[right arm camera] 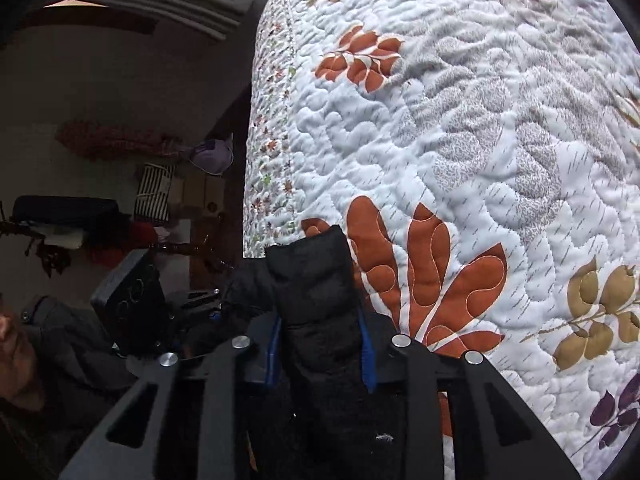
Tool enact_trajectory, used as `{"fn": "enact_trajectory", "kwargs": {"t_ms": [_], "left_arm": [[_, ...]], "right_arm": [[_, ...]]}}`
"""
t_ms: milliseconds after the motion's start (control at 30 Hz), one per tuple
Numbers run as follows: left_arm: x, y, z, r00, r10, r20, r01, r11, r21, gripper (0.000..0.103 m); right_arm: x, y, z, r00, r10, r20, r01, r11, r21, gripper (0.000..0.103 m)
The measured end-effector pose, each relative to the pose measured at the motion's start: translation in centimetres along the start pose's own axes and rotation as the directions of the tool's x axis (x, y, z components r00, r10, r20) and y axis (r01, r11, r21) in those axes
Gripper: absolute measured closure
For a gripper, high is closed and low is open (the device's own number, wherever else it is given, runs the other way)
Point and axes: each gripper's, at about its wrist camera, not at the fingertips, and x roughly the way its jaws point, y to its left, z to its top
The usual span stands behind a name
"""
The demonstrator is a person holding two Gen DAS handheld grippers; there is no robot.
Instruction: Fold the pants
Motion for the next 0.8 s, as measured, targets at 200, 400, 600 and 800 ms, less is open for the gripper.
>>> {"fn": "enact_trajectory", "kwargs": {"t_ms": [200, 400, 600, 800], "left_arm": [[-1.2, -1.3, -0.5, 0.998, -0.053, 0.021, 0.053, 0.998, 0.034, 0.078], [-3.2, -3.8, -1.1, 0.99, -0.114, 0.077, 0.108, 0.99, 0.086, 0.084], [-5.7, -8.0, -1.9, 0.983, -0.144, 0.111, 0.122, 0.975, 0.184, 0.084], [-8.2, -11.9, -3.1, 0.976, -0.177, 0.123, 0.139, 0.953, 0.27, 0.085]], "right_arm": [[-2.3, 2.7, -0.9, 0.999, -0.036, 0.034, 0.038, 0.998, -0.041, 0.076], [-6.1, 5.8, -3.3, 0.993, -0.082, 0.087, 0.088, 0.993, -0.072, 0.078], [-10.2, 9.1, -7.2, 0.98, -0.127, 0.155, 0.141, 0.987, -0.083, 0.079], [-13.3, 12.4, -10.9, 0.961, -0.17, 0.216, 0.192, 0.978, -0.087, 0.079]]}}
